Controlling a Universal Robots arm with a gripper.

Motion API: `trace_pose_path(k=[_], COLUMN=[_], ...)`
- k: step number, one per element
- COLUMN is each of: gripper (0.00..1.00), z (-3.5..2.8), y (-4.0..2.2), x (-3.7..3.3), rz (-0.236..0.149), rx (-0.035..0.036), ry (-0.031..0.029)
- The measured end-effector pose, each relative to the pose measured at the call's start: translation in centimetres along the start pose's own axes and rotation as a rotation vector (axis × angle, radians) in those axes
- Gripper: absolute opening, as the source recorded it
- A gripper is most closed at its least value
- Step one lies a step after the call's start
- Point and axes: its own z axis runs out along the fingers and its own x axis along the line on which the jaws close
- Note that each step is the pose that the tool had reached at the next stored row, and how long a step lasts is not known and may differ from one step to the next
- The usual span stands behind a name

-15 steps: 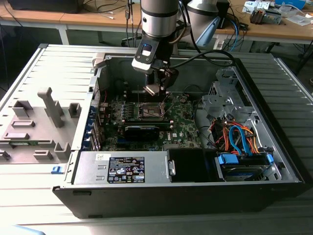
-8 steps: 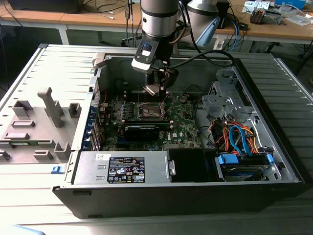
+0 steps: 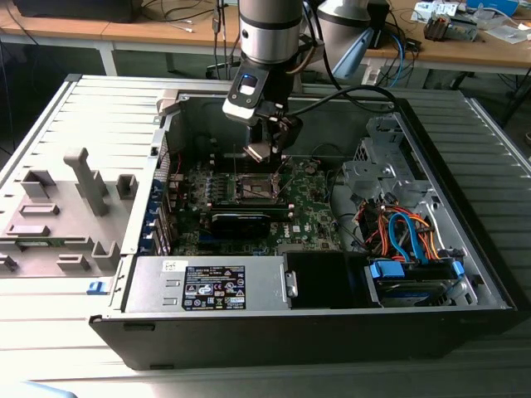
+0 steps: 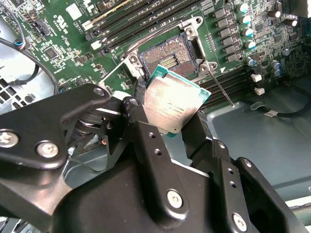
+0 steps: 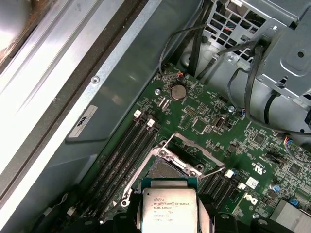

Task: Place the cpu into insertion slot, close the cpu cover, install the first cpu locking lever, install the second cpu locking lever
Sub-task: 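Place the cpu into insertion slot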

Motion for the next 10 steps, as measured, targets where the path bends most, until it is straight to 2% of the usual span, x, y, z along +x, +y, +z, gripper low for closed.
trace_pose_path(k=[10], gripper=[0.55], z=[0.05], y=[0.00], x=[0.00], rz=[0.014], rx=[-0.0002], ry=[-0.0007])
